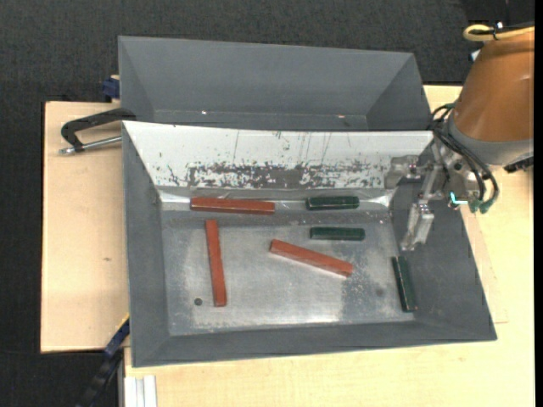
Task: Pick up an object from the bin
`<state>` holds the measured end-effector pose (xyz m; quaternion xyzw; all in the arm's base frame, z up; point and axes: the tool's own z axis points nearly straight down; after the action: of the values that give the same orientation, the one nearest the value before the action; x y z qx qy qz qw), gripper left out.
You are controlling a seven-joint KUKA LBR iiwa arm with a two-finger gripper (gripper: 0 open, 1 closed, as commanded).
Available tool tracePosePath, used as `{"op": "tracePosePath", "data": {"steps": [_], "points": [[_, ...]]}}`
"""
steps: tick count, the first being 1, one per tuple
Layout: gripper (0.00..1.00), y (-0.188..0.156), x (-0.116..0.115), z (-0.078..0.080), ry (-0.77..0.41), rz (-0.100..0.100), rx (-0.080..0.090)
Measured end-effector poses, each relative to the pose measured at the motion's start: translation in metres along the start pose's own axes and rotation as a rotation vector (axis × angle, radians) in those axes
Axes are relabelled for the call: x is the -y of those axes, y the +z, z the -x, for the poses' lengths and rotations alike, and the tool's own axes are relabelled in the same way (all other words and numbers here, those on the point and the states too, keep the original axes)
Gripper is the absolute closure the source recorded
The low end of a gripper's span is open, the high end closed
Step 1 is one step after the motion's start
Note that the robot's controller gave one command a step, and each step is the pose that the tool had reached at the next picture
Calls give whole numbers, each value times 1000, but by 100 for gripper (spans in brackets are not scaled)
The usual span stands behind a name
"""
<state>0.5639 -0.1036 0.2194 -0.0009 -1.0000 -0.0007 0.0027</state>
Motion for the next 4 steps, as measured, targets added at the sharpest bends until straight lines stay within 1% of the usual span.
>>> {"op": "tracePosePath", "data": {"steps": [1, 2, 3, 4], "points": [[0, -4, 0, 2, -2, -1, 8], [0, 9, -4, 2, 58, -2, 13], [0, 43, -36, 4, 141, 1, 6], [0, 81, -38, 14, -23, 0, 9]]}}
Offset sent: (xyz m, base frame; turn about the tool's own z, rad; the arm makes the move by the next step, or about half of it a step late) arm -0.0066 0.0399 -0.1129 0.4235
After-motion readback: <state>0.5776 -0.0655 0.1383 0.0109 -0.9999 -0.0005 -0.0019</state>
